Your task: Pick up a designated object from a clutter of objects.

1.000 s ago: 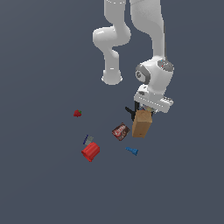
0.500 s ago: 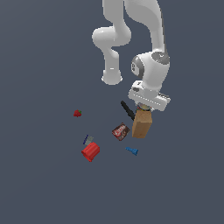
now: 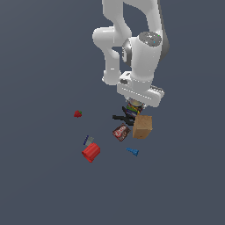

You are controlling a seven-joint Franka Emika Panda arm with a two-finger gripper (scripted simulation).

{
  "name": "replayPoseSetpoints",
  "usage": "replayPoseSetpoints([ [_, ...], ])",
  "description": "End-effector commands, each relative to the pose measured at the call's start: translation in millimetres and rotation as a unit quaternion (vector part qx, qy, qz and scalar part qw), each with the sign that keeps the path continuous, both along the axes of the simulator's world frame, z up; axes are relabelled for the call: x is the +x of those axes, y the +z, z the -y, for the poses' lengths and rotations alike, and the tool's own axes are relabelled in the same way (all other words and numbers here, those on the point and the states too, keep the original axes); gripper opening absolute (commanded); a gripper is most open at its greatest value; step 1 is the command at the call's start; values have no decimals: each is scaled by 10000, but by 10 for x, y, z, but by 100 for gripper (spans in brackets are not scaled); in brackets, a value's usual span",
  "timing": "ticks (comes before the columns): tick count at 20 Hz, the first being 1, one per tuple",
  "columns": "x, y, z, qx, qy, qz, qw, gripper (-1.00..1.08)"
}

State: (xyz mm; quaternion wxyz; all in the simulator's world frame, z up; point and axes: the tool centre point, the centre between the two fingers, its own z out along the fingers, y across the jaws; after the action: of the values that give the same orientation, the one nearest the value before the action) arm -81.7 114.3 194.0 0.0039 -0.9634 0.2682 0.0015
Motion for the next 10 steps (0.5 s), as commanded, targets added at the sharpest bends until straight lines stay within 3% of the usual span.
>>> replayPoseSetpoints([
  [1, 119, 236, 211, 8, -10, 14, 10000, -100],
  [10, 540, 1014, 939, -14, -27, 9, 10000, -100],
])
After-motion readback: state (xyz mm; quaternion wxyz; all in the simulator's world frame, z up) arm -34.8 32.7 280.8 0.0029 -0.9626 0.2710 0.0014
